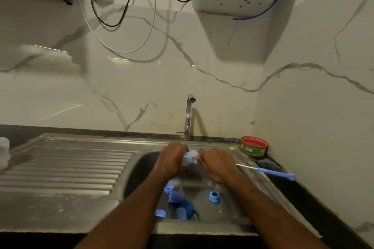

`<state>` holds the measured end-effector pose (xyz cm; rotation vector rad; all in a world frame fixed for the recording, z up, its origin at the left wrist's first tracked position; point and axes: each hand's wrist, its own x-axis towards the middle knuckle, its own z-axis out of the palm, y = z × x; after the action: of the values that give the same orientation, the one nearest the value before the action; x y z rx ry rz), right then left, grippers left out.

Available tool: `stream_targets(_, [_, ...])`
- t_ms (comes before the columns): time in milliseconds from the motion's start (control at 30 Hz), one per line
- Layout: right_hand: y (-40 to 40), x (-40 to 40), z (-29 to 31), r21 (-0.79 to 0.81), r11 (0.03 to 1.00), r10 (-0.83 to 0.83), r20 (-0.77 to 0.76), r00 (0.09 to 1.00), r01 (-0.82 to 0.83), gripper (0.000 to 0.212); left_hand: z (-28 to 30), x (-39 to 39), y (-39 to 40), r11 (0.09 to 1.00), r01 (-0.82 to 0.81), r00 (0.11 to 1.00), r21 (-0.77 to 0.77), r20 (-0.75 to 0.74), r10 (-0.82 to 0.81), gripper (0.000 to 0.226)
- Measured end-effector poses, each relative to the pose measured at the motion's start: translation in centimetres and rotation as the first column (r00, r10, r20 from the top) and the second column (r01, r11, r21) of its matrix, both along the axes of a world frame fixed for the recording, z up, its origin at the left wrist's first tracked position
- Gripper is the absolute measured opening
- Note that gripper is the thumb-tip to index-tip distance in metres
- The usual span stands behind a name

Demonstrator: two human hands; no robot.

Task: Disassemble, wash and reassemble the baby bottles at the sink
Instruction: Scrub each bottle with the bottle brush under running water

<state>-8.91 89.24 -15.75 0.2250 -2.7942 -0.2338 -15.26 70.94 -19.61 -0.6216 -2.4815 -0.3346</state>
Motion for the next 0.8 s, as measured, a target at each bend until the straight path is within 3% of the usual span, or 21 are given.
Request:
stream_targets(67, [-0.7,-1.1,-0.1,-0.046,0.987,-0.152,0.005,0.988,0.152,0.034,-0.4,0.1,0.6,0.995,0.099,0.995,0.023,0.025,-0.099,0.065])
stream_targets(133, [-0.9,-0.8,0.0,-0.044,0.978,-0.204,0.054,0.978,0.206,0.035,-0.8,0.1,1.4,0.983,0.172,0.980,0.068,0.085,-0.177,0.071])
stream_targets(233, [0.4,-0.2,0.2,-0.124,0.986,-0.110,-0.015,0.994,0.107,0.036,-0.8,-0.2,1.5,0.984,0.169,0.972,0.065,0.157,-0.177,0.070])
stream_targets(333, [0.7,0.4,0.0,-0.139,0.990,-0.033,0.007,0.999,0.033,0.040,-0.2,-0.1,0.7,0.995,0.102,0.994,-0.020,0.035,-0.101,0.066])
stream_targets(433, [0.4,0.6,0.4,-0.099,0.985,0.145,0.007,0.989,-0.144,0.039,0.1,-0.1,0.0,0.997,-0.024,0.998,-0.075,-0.059,0.020,0.086])
stream_targets(500, [0.1,0.6,0.5,-0.053,0.972,0.231,-0.004,0.973,-0.231,0.036,-0.4,-0.3,-0.3,0.999,0.017,1.000,-0.034,0.010,-0.016,0.106])
stream_targets(600, [0.0,0.7,0.4,-0.014,0.974,0.226,0.000,0.974,-0.226,0.032,-0.8,-0.5,-0.7,0.979,0.185,0.957,0.087,0.212,-0.200,0.126])
stream_targets(700, [0.8,0.6,0.3,-0.042,0.996,0.070,-0.081,0.994,-0.074,0.029,-0.9,0.0,0.2,0.962,0.240,0.915,0.128,0.300,-0.268,0.111])
stream_targets(800, [0.9,0.1,0.3,-0.109,0.992,-0.068,-0.073,0.995,0.060,0.029,-0.3,0.6,1.2,0.968,0.199,0.944,0.151,0.237,-0.231,0.084])
